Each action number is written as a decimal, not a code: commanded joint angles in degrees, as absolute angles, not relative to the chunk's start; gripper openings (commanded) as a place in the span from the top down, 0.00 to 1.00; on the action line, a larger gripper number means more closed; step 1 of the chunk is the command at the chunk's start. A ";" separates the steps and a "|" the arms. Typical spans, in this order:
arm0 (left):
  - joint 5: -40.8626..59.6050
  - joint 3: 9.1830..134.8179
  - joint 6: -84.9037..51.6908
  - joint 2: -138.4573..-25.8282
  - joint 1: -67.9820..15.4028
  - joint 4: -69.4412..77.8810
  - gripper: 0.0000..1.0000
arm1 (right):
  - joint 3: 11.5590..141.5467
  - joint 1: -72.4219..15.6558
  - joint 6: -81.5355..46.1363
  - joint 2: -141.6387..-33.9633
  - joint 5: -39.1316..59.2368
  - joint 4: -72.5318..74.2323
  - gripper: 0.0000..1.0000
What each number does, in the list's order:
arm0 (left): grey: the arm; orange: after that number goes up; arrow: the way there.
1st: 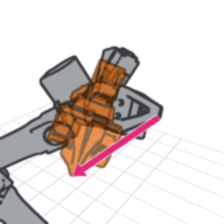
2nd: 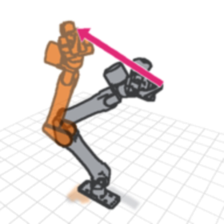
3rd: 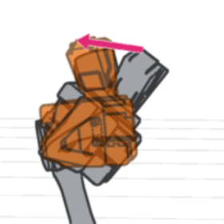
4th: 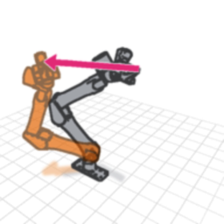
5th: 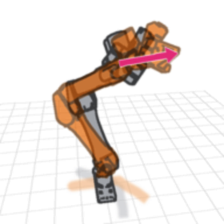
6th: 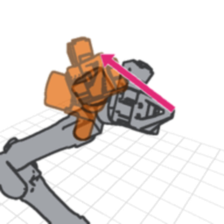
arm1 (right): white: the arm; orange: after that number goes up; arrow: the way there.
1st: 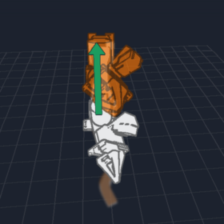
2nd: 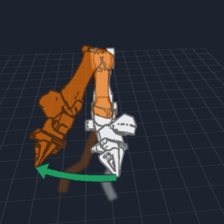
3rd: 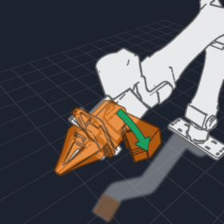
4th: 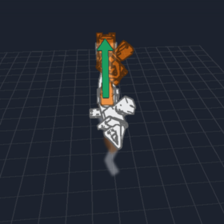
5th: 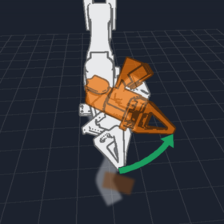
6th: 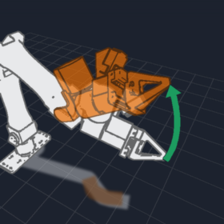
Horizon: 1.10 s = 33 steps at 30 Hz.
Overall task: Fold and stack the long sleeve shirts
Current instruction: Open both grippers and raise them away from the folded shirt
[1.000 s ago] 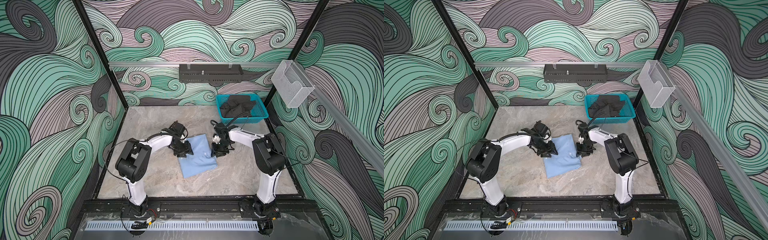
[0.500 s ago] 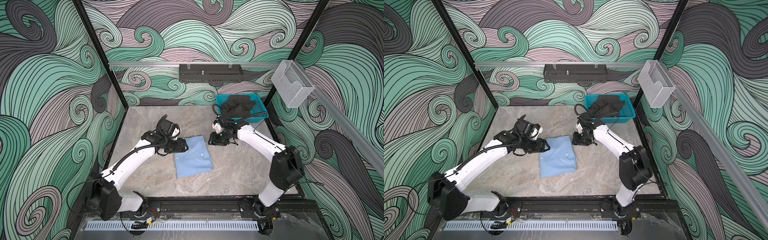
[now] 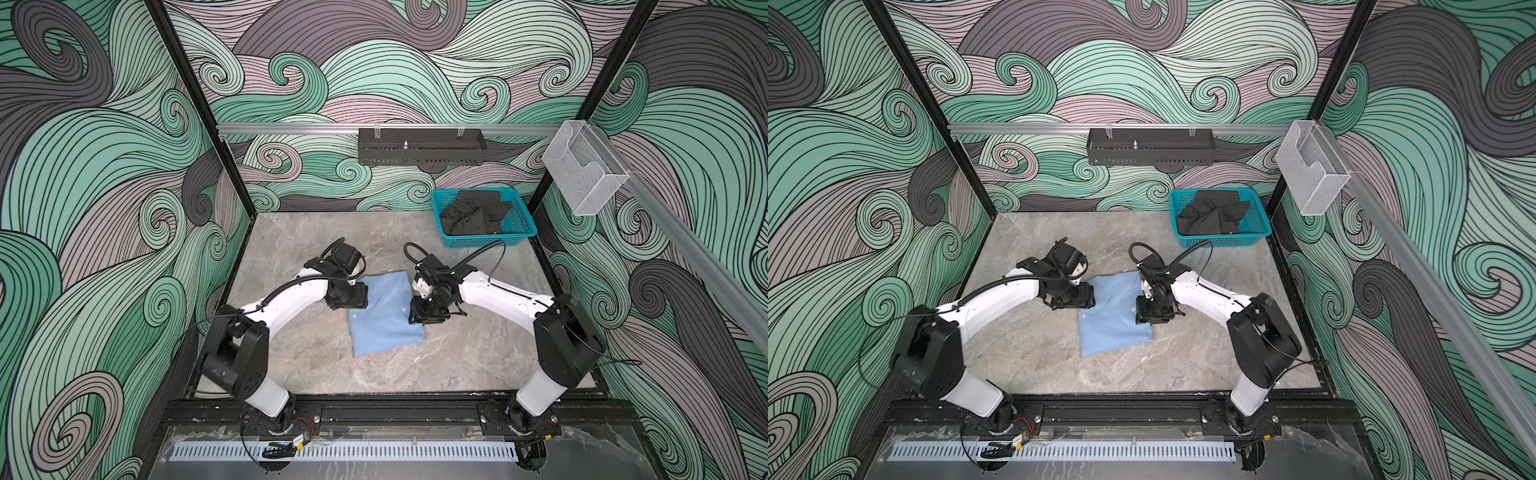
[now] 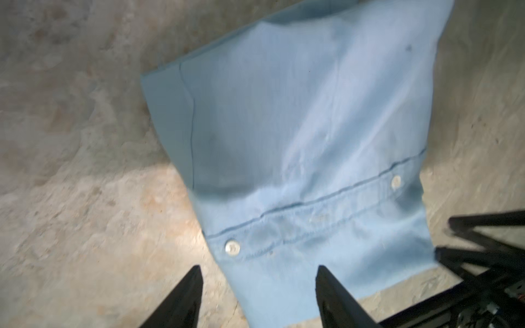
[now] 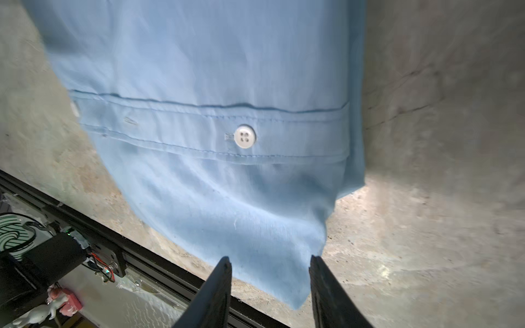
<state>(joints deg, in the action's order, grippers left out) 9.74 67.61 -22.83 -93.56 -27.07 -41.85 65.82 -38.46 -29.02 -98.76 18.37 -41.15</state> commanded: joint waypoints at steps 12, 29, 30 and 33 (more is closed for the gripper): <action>12.13 77.73 -26.09 -114.85 -22.14 -46.77 0.45 | 71.64 -35.56 -26.52 -110.20 15.08 -41.19 0.55; 2.18 73.25 -22.29 -88.53 -26.52 -48.85 0.33 | 79.85 -32.00 -23.50 -99.27 11.39 -44.99 0.46; 0.56 73.13 -21.37 -86.57 -28.22 -48.82 0.31 | 78.77 -31.23 -23.78 -96.45 10.54 -45.16 0.44; -5.83 72.68 -19.11 -84.25 -35.49 -50.16 0.22 | 74.65 -28.46 -24.93 -88.22 8.80 -45.37 0.38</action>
<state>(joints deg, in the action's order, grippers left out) 1.87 72.44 -22.39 -85.03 -30.41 -46.44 77.58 -30.70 -24.23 -94.54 12.36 -43.46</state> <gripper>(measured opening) 0.749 0.609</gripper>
